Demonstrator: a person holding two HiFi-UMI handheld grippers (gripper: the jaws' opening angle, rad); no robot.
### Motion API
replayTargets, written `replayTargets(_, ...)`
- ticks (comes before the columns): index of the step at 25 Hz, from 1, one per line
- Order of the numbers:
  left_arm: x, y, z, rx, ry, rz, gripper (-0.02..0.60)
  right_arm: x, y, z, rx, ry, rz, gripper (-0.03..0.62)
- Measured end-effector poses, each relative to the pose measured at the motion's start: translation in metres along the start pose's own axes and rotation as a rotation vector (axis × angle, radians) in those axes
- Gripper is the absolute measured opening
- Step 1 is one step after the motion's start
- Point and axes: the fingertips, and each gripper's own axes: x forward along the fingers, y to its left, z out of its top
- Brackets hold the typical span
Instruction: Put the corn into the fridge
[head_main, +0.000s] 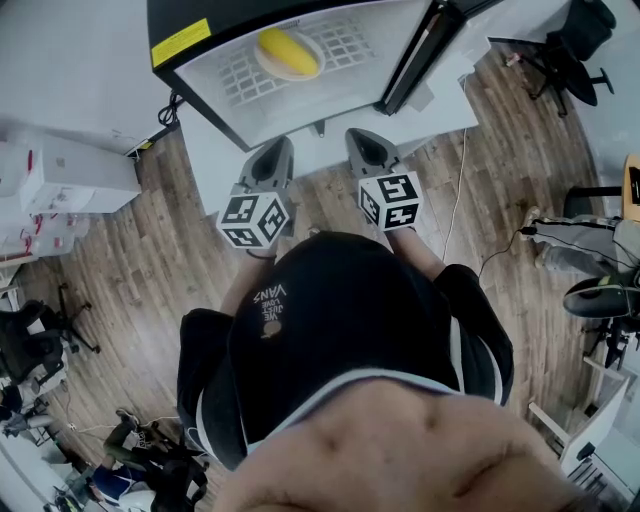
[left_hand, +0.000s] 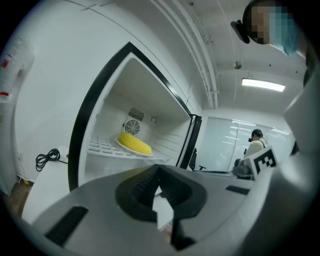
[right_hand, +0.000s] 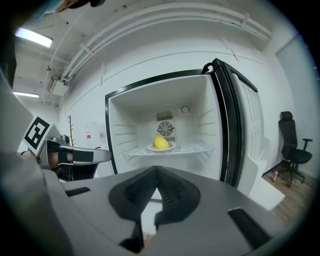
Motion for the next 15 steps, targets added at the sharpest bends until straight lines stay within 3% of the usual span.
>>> replayTargets(15,-0.010,-0.021,0.003,0.034,-0.025,0.022,0.018,-0.012,0.000,-0.002,-0.006,0.001,0.034,0.012)
